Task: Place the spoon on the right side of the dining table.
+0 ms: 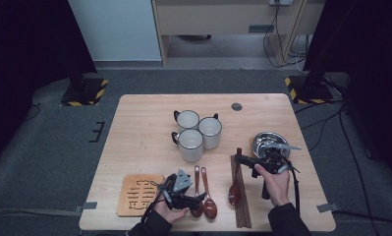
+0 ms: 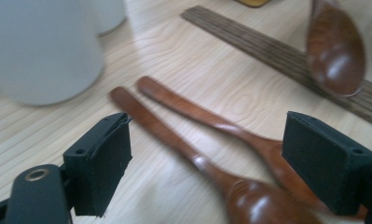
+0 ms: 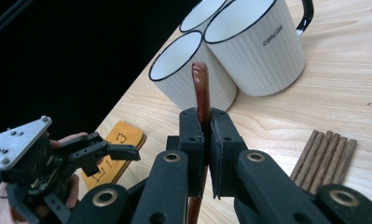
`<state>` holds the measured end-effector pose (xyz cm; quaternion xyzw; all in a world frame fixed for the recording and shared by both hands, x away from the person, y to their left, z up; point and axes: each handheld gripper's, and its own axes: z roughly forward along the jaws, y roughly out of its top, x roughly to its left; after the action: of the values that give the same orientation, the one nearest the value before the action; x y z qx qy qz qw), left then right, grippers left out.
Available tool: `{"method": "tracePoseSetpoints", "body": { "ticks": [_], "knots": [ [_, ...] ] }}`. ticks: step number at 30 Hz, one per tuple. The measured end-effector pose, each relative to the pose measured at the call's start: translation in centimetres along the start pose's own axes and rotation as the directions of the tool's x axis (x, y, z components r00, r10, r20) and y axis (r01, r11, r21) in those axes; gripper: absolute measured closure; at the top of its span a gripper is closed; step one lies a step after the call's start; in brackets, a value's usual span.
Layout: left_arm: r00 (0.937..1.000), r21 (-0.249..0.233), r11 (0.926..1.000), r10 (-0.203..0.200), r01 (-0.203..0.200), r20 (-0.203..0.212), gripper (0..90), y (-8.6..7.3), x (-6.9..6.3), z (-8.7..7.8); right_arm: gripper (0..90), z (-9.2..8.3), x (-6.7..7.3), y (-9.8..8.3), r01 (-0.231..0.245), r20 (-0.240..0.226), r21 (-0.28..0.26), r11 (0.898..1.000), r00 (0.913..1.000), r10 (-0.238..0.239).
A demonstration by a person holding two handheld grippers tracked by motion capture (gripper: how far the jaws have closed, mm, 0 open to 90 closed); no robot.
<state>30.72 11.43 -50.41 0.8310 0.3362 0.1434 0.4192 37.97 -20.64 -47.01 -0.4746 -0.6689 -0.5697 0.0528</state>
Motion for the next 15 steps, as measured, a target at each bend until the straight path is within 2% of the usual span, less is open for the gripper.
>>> {"method": "tracePoseSetpoints", "body": {
  "ticks": [8, 15],
  "knots": [
    [0.9966, -0.007, 0.9984, -0.056, 0.056, -0.06, 14.4, -1.0, 2.5, -1.6, 85.3, -0.5, -0.1, 0.3, 0.006, 0.018, -0.025, 1.0, 0.9998, -0.005],
    [0.9866, -0.018, 0.9937, -0.112, 0.111, -0.118, 13.7, -2.0, 4.8, -2.9, 85.3, -0.9, -0.2, 0.6, 0.013, 0.03, -0.05, 0.999, 0.9995, -0.012]
  ]
}}
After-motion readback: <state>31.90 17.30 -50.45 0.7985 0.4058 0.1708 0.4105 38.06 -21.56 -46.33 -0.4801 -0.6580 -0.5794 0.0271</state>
